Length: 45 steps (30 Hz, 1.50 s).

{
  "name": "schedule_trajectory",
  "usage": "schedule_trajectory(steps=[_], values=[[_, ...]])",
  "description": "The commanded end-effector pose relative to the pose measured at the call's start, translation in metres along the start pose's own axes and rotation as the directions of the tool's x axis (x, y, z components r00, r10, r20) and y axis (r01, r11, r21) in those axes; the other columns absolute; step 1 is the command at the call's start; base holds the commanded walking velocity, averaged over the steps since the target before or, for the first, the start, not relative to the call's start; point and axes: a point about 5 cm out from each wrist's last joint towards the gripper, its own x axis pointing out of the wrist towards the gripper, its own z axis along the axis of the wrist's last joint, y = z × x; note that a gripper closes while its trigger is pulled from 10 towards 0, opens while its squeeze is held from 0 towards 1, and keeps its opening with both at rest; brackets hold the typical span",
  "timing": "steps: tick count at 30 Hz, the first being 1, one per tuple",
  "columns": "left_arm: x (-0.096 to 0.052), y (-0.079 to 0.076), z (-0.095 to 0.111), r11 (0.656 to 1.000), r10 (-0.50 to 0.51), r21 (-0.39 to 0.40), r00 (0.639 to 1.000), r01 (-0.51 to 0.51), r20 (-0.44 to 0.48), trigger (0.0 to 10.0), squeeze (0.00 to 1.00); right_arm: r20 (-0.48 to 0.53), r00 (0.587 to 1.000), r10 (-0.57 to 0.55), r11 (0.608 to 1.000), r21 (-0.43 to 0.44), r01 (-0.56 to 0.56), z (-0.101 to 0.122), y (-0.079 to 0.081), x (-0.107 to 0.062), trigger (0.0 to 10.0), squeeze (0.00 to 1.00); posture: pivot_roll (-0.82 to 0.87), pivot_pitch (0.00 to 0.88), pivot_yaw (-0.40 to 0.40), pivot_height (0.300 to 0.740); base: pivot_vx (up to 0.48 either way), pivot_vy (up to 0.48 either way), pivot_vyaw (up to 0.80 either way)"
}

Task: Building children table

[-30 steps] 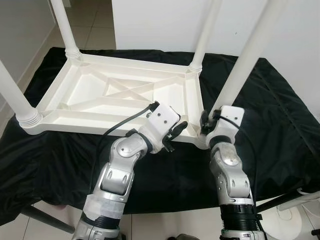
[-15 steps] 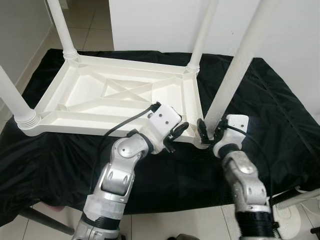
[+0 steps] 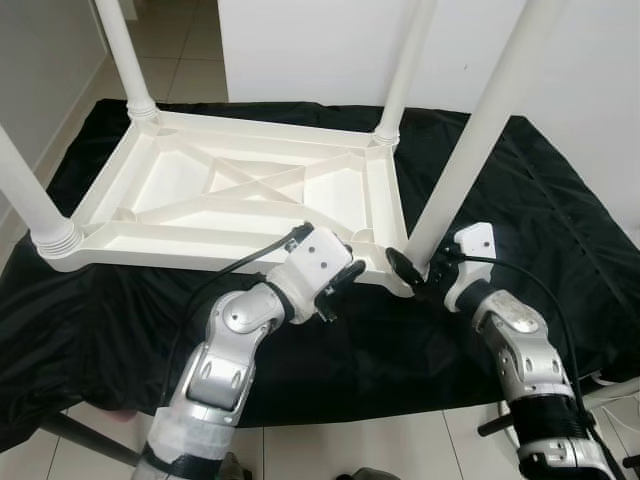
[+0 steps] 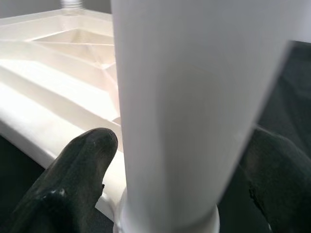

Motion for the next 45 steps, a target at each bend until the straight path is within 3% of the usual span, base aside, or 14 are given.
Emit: schedule_trajectory(steps=[1, 6, 7, 8, 9, 10, 23, 24, 25, 26, 35, 39, 41, 45], values=[[0.0, -0.005, -0.002, 0.999, -0.033, -0.01, 0.999, 0.033, -0.01, 10.0, 0.0, -0.005, 1.0, 0.028, 0.999, -0.028, -0.028, -0.001, -0.002, 0.002, 10.0, 0.0, -0.03, 0.01, -0.031, 0.74, 0.0, 0.0, 0.0], [0.002, -0.011, -0.002, 0.998, -0.058, -0.012, 0.998, 0.057, -0.017, 10.0, 0.0, -0.017, 0.997, 0.074, 0.995, -0.058, -0.075, 0.002, -0.008, 0.013, 10.0, 0.0, -0.02, 0.003, -0.029, 0.74, 0.0, 0.0, 0.0], [0.002, -0.012, -0.002, 0.998, -0.059, -0.013, 0.998, 0.059, -0.018, 10.0, 0.0, -0.021, 0.996, 0.092, 0.993, -0.069, -0.093, 0.003, -0.009, 0.016, 9.5, 0.0, -0.02, 0.003, -0.029, 0.74, 0.0, 0.0, 0.0], [0.003, -0.013, -0.001, 0.998, -0.061, -0.015, 0.998, 0.061, -0.017, 10.0, 0.0, -0.027, 0.994, 0.107, 0.991, -0.076, -0.109, 0.003, -0.011, 0.018, 4.7, 0.0, -0.02, 0.001, -0.031, 0.74, 0.0, 0.0, 0.0], [0.003, -0.013, -0.001, 0.998, -0.061, -0.015, 0.998, 0.061, -0.017, 10.0, 0.0, -0.027, 0.994, 0.107, 0.991, -0.076, -0.109, 0.003, -0.011, 0.018, 4.7, 0.0, -0.02, 0.001, -0.031, 0.74, 0.0, 0.0, 0.0], [0.004, -0.014, -0.001, 0.998, -0.061, -0.015, 0.998, 0.061, -0.017, 10.0, 0.0, -0.044, 0.991, 0.13, 0.988, -0.08, -0.133, 0.001, -0.01, 0.019, 0.0, 0.0, -0.01, 0.0, -0.033, 0.74, 0.0, 0.0, 0.0], [0.004, -0.014, 0.0, 0.998, -0.059, -0.008, 0.998, 0.058, -0.017, 10.0, 0.0, -0.099, 0.966, 0.239, 0.97, -0.026, -0.243, -0.017, -0.008, 0.015, 0.0, 0.0, -0.01, 0.0, -0.033, 0.74, 0.0, 0.0, 0.0], [0.004, -0.015, 0.001, 0.998, -0.059, -0.007, 0.998, 0.059, -0.016, 10.0, 0.0, -0.099, 0.969, 0.226, 0.973, -0.026, -0.23, -0.017, -0.009, 0.015, 2.2, 0.0, -0.02, 0.0, -0.033, 0.74, 0.0, 0.0, 0.0], [0.004, -0.015, 0.001, 0.998, -0.059, -0.007, 0.998, 0.059, -0.016, 10.0, 0.0, -0.099, 0.969, 0.226, 0.973, -0.026, -0.23, -0.017, -0.009, 0.015, 2.2, 0.0, -0.02, 0.0, -0.033, 0.74, 0.0, 0.0, 0.0], [0.005, -0.015, 0.001, 0.998, -0.06, -0.006, 0.998, 0.06, -0.016, 10.0, 0.0, -0.091, 0.974, 0.21, 0.977, -0.012, -0.212, -0.018, -0.01, 0.014, 10.0, 0.0, -0.02, 0.0, -0.032, 0.74, 0.0, 0.0, 0.0], [0.005, -0.016, 0.002, 0.998, -0.061, -0.008, 0.998, 0.061, -0.015, 10.0, 0.0, -0.046, 0.992, 0.115, 0.993, 0.034, -0.113, -0.015, -0.012, 0.014, 10.0, 0.0, -0.02, 0.0, -0.033, 0.74, 0.0, 0.0, 0.0], [0.004, -0.017, 0.001, 0.998, -0.06, -0.013, 0.998, 0.059, -0.015, 10.0, 0.0, -0.052, 0.996, -0.077, 0.996, 0.05, 0.08, -0.012, -0.012, 0.02, 10.0, 0.0, -0.02, 0.0, -0.04, 0.74, 0.0, 0.0, 0.0], [0.004, -0.017, 0.001, 0.998, -0.06, -0.013, 0.998, 0.059, -0.015, 10.0, 0.0, -0.052, 0.996, -0.077, 0.996, 0.05, 0.08, -0.012, -0.012, 0.02, 10.0, 0.0, -0.02, 0.0, -0.04, 0.74, 0.0, 0.0, 0.0], [0.004, -0.018, 0.001, 0.998, -0.057, -0.015, 0.998, 0.057, -0.016, 10.0, 0.0, -0.043, 0.982, -0.183, 0.979, 0.083, 0.186, -0.009, -0.005, 0.022, 10.0, 0.0, -0.02, 0.0, -0.046, 0.74, 0.0, 0.0, 0.0]])
